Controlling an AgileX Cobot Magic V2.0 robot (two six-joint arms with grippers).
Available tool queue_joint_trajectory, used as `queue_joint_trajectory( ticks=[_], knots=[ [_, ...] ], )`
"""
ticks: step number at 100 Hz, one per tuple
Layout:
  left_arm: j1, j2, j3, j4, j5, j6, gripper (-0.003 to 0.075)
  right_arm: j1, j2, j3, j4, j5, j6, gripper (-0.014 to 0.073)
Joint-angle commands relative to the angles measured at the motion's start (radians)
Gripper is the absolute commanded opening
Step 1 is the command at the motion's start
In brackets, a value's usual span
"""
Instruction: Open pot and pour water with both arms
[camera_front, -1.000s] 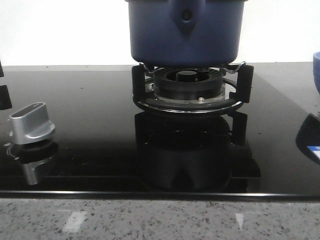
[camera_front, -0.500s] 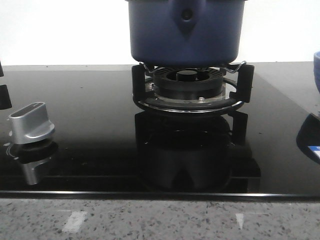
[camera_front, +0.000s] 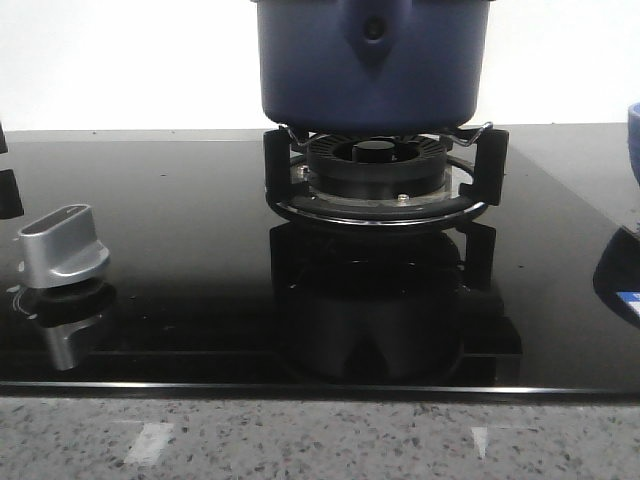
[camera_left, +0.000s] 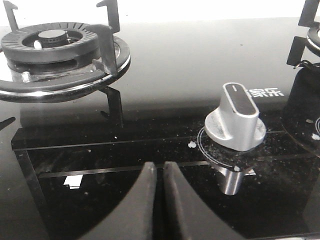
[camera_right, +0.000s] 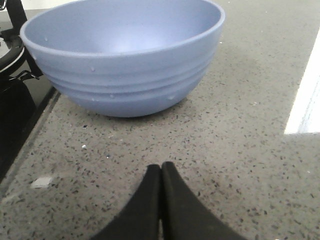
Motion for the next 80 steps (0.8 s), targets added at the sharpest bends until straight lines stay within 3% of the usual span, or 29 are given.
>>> queue_joint_trajectory(
  ticks=[1,10,27,42,56,69,80],
  knots=[
    [0.001,-0.026,0.032,-0.012,-0.05,-0.011,-0.002,-0.007,-0.019,0.026,-0.039,-0.028,-0.007,-0.0069],
    [0.001,-0.026,0.032,-0.012,-0.05,-0.011,-0.002,-0.007,-0.019,0.026,-0.087,-0.086,-0.007,-0.0069],
    [0.001,-0.026,0.032,-0.006,-0.12,-0.011,-0.002,-0.007,-0.019,0.026,-0.087,-0.283,-0.007,-0.0069],
    [0.001,-0.026,0.032,-0.006,-0.174,-0.011,-0.002,-0.007,-0.019,0.026,-0.057,-0.369,-0.007,-0.0069],
    [0.001,-0.026,0.032,-0.12,-0.267,-0.011,-0.002,-0.007,-0.019,0.026,0.133,-0.402,-0.007,-0.0069],
    [0.001,-0.026,0.032,-0.34,-0.332,-0.011,-0.002,-0.007,-0.019,0.026,0.362,-0.404,-0.007,-0.0069],
    [0.001,-0.026,0.032,-0.487,-0.34,-0.011,-0.002,-0.007,-0.019,0.026,0.42,-0.404,-0.007,-0.0069]
  ],
)
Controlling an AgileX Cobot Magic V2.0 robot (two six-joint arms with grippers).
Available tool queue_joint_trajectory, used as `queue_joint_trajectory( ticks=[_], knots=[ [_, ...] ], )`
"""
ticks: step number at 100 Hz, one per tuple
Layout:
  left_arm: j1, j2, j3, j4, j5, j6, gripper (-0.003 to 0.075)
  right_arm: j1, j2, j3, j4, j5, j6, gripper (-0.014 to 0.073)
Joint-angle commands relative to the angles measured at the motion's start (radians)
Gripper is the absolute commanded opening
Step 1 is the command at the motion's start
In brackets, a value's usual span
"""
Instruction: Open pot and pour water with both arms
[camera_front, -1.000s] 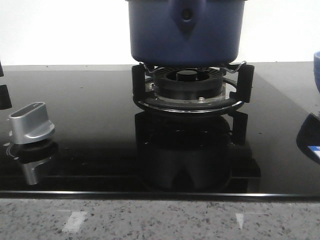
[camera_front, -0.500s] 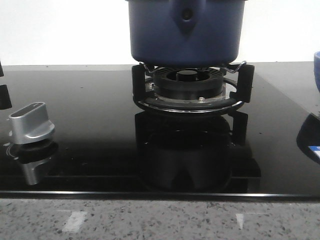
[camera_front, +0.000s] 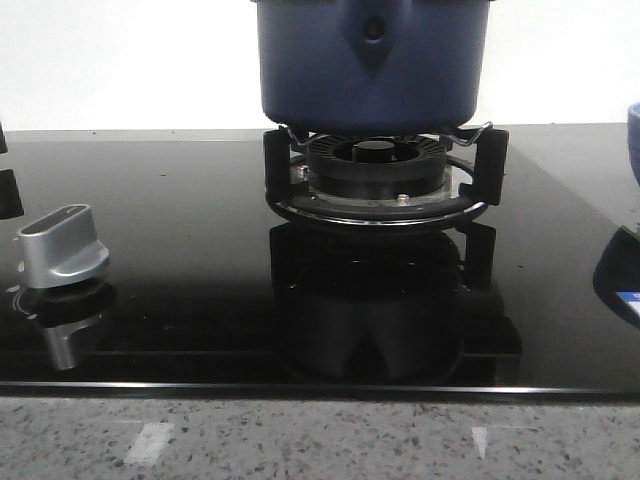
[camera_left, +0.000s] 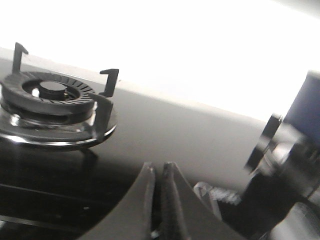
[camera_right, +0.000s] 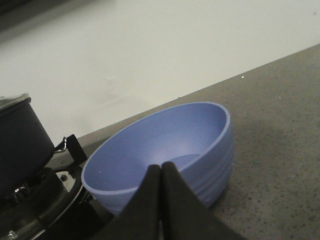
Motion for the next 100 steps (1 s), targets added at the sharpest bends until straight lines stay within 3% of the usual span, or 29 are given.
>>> queue_joint_trajectory(
  ticks=[1,14,34,49,61,73,80,92,100],
  knots=[
    [0.001,-0.026,0.032,-0.127,-0.092,-0.011,-0.002,-0.007,-0.019,0.026,0.065,-0.088,-0.007,-0.0069],
    [0.001,-0.026,0.032,-0.205,-0.092,-0.011,-0.002,-0.007,-0.019,0.026,0.085,-0.086,-0.007,-0.0069],
    [0.001,-0.026,0.022,-0.291,-0.122,-0.011,-0.002,-0.007,-0.019,-0.008,0.341,-0.061,-0.007,-0.0069],
    [-0.001,-0.018,-0.067,-0.129,-0.053,-0.011,-0.002,-0.007,-0.019,-0.094,0.316,0.113,-0.007,-0.0069],
    [-0.001,0.02,-0.172,0.006,0.048,0.001,-0.0018,-0.007,-0.019,-0.165,0.216,0.235,-0.011,-0.0069],
    [-0.001,0.083,-0.276,0.027,0.132,0.1,-0.0008,-0.007,-0.004,-0.245,0.134,0.304,-0.03,-0.0069],
    [-0.001,0.123,-0.333,0.027,0.175,0.169,0.0064,-0.007,0.011,-0.293,0.086,0.316,-0.035,-0.0069],
    [-0.001,0.187,-0.391,0.026,0.174,0.246,0.0293,-0.007,0.044,-0.365,-0.009,0.323,-0.039,-0.0069],
    [-0.001,0.229,-0.405,0.026,0.157,0.253,0.0392,-0.007,0.068,-0.402,-0.063,0.346,-0.083,-0.0068]
  ],
)
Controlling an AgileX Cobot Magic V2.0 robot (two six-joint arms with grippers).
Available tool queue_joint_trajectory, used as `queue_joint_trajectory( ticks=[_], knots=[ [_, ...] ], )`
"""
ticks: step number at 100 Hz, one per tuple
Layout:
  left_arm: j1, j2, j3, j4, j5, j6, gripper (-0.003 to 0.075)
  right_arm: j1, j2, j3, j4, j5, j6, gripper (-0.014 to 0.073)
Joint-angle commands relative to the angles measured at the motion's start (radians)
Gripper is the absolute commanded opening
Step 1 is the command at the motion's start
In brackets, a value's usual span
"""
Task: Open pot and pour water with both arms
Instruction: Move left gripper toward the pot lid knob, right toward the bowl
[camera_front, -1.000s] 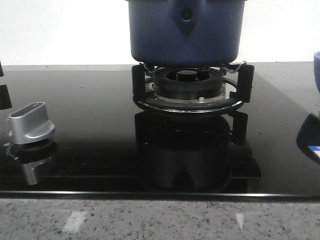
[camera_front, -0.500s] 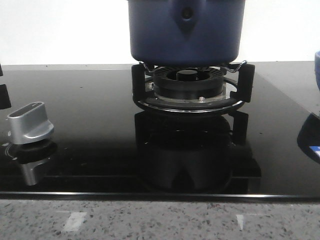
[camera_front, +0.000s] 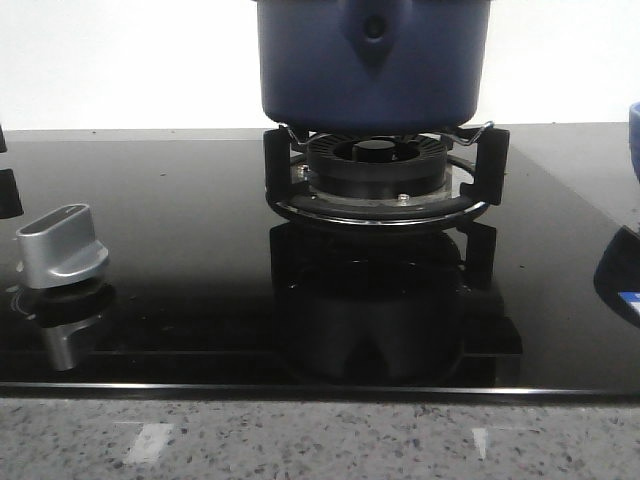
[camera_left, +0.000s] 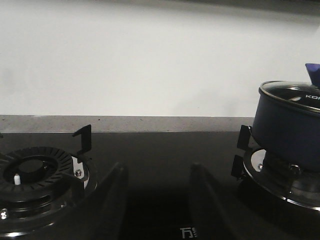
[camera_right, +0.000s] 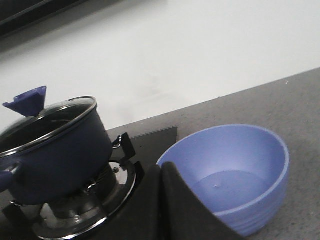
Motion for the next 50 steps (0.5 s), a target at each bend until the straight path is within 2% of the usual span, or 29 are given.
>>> queue_joint_trajectory(
  ticks=[1,15,30,37,50],
  knots=[
    [-0.001,0.059,-0.051,-0.005,-0.072,0.025,0.0397,-0.007,0.046,-0.069,-0.069,-0.038,-0.059,-0.0067],
    [-0.021,0.12,-0.067,-0.026,-0.066,0.027,0.041,-0.007,0.078,-0.092,-0.113,-0.02,-0.106,-0.0065],
    [-0.102,0.193,-0.112,-0.036,-0.026,0.034,0.041,-0.007,0.102,-0.092,-0.112,-0.01,-0.106,-0.0048],
    [-0.147,0.232,-0.13,-0.038,-0.032,0.045,0.0407,-0.007,0.113,-0.096,-0.112,0.013,-0.106,0.0016],
    [-0.246,0.311,-0.14,-0.038,-0.1,0.046,0.0384,-0.007,0.153,-0.116,-0.106,0.049,-0.106,0.0208]
  ],
)
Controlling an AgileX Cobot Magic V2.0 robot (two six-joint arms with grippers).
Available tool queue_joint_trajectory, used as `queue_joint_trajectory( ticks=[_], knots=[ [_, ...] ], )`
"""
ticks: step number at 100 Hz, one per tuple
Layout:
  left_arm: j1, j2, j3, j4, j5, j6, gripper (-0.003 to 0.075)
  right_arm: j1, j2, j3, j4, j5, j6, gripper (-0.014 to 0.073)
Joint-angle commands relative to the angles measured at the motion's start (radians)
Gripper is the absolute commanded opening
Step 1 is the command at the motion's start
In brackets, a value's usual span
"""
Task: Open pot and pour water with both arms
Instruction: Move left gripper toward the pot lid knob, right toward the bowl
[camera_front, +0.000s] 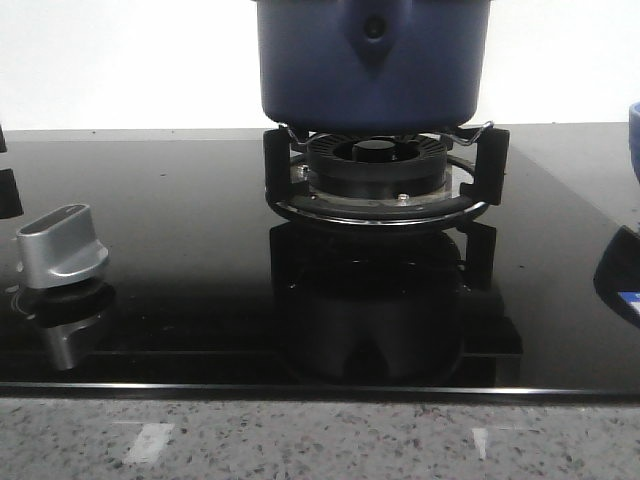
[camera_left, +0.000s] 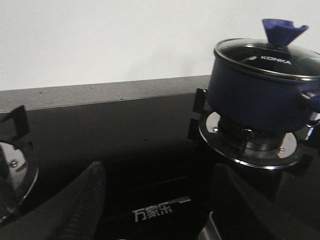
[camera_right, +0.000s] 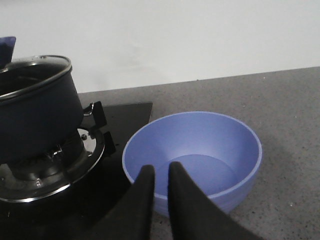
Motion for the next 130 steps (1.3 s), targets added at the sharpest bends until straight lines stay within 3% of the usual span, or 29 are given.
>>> queue_joint_trajectory(
  ticks=[1,9,16,39,55,86,104,130],
  knots=[
    [-0.062,0.061,-0.042,-0.02,-0.121,0.005,0.0383,-0.007,0.046,-0.048,0.001,-0.054,-0.017,0.0218],
    [-0.129,0.111,-0.044,-0.037,-0.165,0.005,0.0383,-0.007,0.067,-0.065,0.023,-0.054,-0.017,0.0319],
    [-0.194,0.147,-0.06,-0.053,-0.182,0.005,0.0384,-0.007,0.077,-0.076,0.042,-0.052,-0.017,0.0358],
    [-0.418,0.283,-0.161,-0.013,-0.233,0.011,0.0415,-0.007,0.083,-0.081,0.068,0.003,-0.017,0.0357],
    [-0.514,0.397,-0.254,0.054,-0.252,0.011,0.041,0.013,0.083,-0.081,0.09,0.015,-0.017,0.0357],
    [-0.55,0.554,-0.439,0.09,-0.257,0.011,0.0409,0.02,0.086,-0.081,0.105,0.051,-0.017,0.0356],
    [-0.55,0.561,-0.544,0.094,-0.192,0.013,0.0409,0.02,0.086,-0.081,0.108,0.058,-0.017,0.0356],
    [-0.55,0.561,-0.553,0.174,-0.192,0.013,0.0409,0.02,0.086,-0.079,0.09,-0.011,-0.017,0.0356]
  ],
)
